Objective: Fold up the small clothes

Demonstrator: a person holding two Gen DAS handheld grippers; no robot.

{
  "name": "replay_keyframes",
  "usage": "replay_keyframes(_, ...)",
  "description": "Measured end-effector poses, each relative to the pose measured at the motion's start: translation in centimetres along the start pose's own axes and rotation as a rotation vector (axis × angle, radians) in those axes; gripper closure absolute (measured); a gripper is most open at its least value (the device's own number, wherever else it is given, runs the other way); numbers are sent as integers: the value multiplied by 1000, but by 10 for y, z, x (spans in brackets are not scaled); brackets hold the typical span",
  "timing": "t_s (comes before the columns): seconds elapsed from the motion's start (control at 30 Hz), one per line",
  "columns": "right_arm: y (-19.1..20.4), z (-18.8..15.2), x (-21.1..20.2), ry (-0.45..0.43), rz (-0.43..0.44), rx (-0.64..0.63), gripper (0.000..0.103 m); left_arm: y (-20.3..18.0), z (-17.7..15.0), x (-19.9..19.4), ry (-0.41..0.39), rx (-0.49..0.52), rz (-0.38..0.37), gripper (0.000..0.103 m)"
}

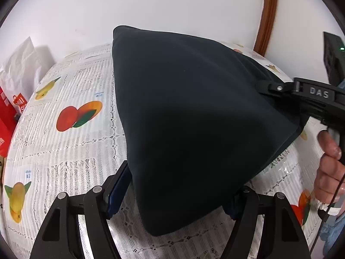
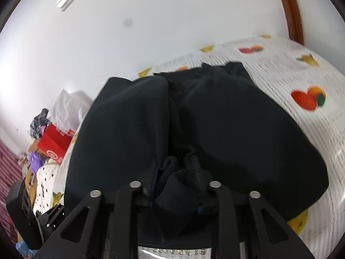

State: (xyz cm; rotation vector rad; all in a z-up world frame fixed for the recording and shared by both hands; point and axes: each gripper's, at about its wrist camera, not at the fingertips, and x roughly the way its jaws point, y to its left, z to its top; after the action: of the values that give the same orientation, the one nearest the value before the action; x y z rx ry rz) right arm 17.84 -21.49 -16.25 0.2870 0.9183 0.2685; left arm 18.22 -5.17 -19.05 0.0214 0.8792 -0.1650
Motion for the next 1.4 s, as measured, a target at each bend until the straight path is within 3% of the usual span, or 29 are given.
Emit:
replay_keyframes(0.13, 2, 11, -34, -136, 39, -74, 89, 3, 2, 3, -9, -16, 28, 39)
replay_keyframes(0.2, -8, 15, -66, -256, 70, -58, 90, 4, 1, 2, -11, -17, 27, 40)
replay_keyframes(0.27, -27, 14, -88, -350, 28, -12, 90, 6, 1, 2, -11, -16, 27, 40)
replay_keyframes(0.3, -38, 13, -90, -346, -9, 6, 90, 5, 2, 3, -11, -13, 31, 40)
replay_keyframes(0.4, -68, 2, -56, -152, -108, 48, 90, 8, -1, 1, -11, -6, 37, 39)
replay_keyframes(0.47, -74, -6, -40, -90, -139, 36, 89, 9, -1, 1, -9, -2, 36, 39)
replay_keyframes(0.63, -63, 3, -55, -104, -157, -44, 77, 7, 3, 3, 6, 8, 25, 38)
replay_keyframes(0.77, -50, 25, -77, -147, -183, -128, 70, 4, -2, -7, 14, 24, -9, 38)
replay_keyframes(0.83, -49, 40, -81, -157, -174, -143, 62, 0, -3, -16, 0, 43, 13, 38)
replay_keyframes(0.93, -40, 67, -68, -111, -118, -171, 55, -4, -3, -17, -10, 55, -9, 38)
replay_keyframes(1.07, -41, 88, -28, -12, -93, -134, 54, -13, 3, -12, -23, 43, -25, 38)
replay_keyframes(1.23, -44, 97, 20, 105, -91, -97, 54, -12, 11, 5, 18, 37, -16, 35)
replay_keyframes(1.27, -44, 97, 29, 135, -99, -98, 55, -11, 10, 5, 12, 32, -22, 35)
replay_keyframes(1.3, -43, 96, 36, 159, -105, -102, 63, -9, 10, 5, 13, 30, -27, 35)
replay_keyframes(1.33, -42, 94, 41, 178, -108, -110, 78, -9, 11, 6, 13, 31, -23, 35)
replay_keyframes(1.4, -32, 93, 43, 176, -136, -187, 94, -10, 11, 7, 10, 28, -10, 35)
